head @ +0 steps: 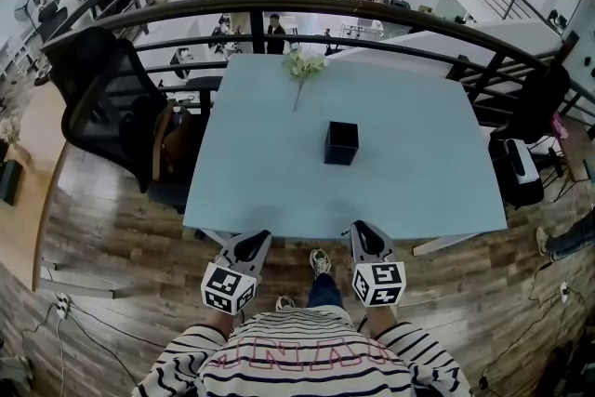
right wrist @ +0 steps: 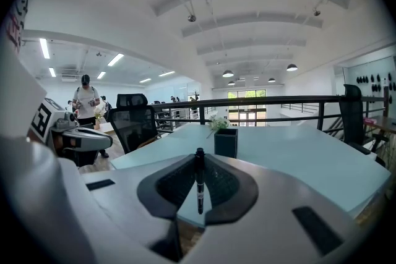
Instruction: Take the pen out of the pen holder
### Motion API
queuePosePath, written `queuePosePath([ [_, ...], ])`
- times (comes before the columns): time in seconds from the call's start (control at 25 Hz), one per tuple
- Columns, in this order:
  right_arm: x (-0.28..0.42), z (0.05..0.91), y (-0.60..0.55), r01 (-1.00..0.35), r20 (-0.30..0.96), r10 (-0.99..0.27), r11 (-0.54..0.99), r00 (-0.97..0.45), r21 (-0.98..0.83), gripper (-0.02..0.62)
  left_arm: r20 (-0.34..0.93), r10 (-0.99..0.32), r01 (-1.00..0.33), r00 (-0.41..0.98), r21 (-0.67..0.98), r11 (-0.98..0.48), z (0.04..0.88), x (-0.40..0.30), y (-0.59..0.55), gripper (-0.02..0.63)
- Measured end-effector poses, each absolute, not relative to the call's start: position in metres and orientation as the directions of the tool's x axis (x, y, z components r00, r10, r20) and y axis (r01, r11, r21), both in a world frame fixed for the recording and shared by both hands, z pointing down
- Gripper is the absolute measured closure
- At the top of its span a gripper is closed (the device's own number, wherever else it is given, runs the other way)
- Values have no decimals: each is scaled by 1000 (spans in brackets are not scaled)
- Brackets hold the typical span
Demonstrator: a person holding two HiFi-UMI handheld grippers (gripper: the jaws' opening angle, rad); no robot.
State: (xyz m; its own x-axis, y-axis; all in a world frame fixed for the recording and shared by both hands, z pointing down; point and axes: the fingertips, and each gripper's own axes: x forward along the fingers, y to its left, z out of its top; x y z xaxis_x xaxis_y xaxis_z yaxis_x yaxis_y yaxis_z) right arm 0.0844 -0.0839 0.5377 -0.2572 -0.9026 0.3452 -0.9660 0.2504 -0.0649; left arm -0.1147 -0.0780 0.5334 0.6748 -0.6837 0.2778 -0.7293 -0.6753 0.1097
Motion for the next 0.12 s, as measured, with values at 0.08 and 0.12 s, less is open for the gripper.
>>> queuePosePath([
  [0.08,84,537,-85,-966,344,-903,251,-258,-66,538,279,-683,-729,675,112,-675,534,-115,-79,574],
  [0.12,84,537,-86,-966,343,-903,252,-259,-66,538,279,-683,-729,675,112,-675,535,-114,-80,574],
])
